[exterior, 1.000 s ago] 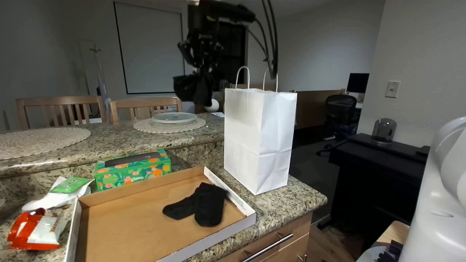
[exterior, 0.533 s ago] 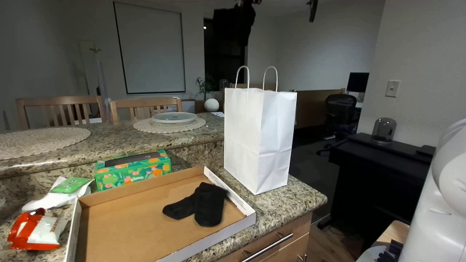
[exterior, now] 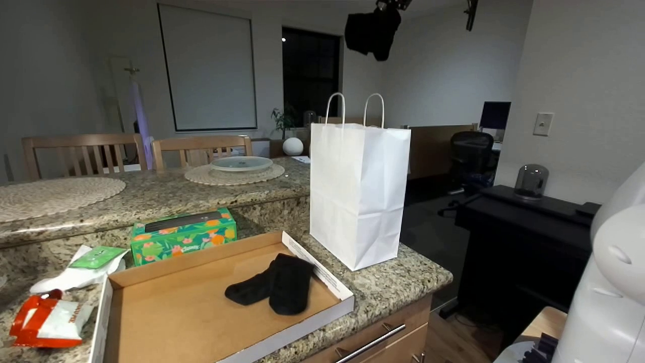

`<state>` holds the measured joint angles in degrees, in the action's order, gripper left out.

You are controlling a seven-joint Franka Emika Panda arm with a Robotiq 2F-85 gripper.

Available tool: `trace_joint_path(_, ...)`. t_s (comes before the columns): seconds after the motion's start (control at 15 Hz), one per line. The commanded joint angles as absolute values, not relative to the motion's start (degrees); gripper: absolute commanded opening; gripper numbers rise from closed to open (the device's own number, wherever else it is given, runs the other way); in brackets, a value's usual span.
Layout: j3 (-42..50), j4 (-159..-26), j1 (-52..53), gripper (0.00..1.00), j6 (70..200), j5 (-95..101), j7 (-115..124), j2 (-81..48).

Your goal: Put the socks in the bag

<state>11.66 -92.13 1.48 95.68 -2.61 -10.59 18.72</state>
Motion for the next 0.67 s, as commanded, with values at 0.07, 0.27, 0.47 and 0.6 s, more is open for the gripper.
trace_joint_path(0.07, 10.0, -92.9, 0.1, 0.09, 94.5, -1.8, -15.8, 13.4)
trace_joint_path(0.27, 8.6, -93.3, 0.0, 0.09, 94.4, -0.8, -17.4, 10.5)
trace_joint_path(0.47, 7.5, -93.3, -0.2, 0.09, 93.8, 0.5, -17.9, 8.5)
trace_joint_path(0.6, 6.9, -93.6, -0.3, 0.08, 93.3, 1.6, -18.1, 7.8)
